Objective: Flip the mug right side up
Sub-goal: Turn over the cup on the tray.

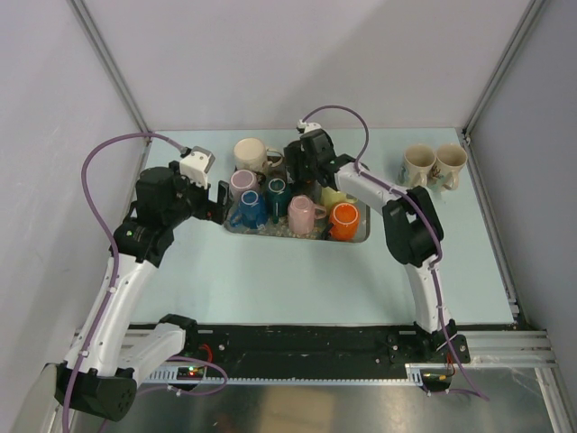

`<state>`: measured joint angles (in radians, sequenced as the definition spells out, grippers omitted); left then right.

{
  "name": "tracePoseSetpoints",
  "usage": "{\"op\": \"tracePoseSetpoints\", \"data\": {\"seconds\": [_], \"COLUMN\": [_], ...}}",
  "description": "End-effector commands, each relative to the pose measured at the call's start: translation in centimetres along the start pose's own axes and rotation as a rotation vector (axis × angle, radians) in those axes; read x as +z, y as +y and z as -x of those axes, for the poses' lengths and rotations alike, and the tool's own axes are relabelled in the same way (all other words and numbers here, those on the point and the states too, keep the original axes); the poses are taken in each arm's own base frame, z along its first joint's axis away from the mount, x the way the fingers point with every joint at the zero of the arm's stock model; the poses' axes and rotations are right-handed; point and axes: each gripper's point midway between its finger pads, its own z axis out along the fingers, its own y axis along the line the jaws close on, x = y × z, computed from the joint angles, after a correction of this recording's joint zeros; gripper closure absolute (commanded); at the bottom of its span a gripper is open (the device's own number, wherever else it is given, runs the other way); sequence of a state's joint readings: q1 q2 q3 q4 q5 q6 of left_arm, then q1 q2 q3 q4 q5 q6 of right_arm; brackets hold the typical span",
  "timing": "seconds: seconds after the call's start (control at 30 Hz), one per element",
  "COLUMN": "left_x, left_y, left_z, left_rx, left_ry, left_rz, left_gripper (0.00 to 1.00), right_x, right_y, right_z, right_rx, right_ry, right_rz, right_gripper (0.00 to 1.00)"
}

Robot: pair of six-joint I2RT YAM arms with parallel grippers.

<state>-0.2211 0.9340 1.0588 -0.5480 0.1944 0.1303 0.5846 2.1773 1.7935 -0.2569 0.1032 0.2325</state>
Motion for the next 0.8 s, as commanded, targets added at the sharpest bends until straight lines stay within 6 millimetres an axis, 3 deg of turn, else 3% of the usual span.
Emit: {"op": "tracePoseSetpoints", "data": {"seconds": [0.0,0.3,0.5,0.63,0.77], "left_x": [-0.1,0.3,0.2,0.2,0.1], "left_y": [0.2,-0.2,-0.3,-0.2,0.0], "left_z": [1.1,0.8,0.6,0.8,1.0], "left_rx": [-0.004,-0.018,-0.024,-0.02,-0.012], "left_ry": [-0.031,-0.024,-0.024,-0.027,-0.033], "left_rz": [0.001,-0.022,-0.027,-0.022,-0.01], "left_gripper": [0.0,0.0,0.0,0.0,0.0], "right_x": [0.3,-1.6,-1.5,-0.2,0.6], "right_y": [-2.8,-5.4,-3.3,-2.0,-2.0], "right_z": [1.2,1.1,0.5,-0.2,-1.1], "right_rx": [0.007,-0.102,-0.231,-0.313,-0.297], "right_ry": [-0.037,-0.036,-0.034,-0.022,0.004], "right_rz": [-0.086,-0.047,0.066,0.104,0.093], "right_gripper": [0.12,0.31,0.38,0.41,0.45]}}
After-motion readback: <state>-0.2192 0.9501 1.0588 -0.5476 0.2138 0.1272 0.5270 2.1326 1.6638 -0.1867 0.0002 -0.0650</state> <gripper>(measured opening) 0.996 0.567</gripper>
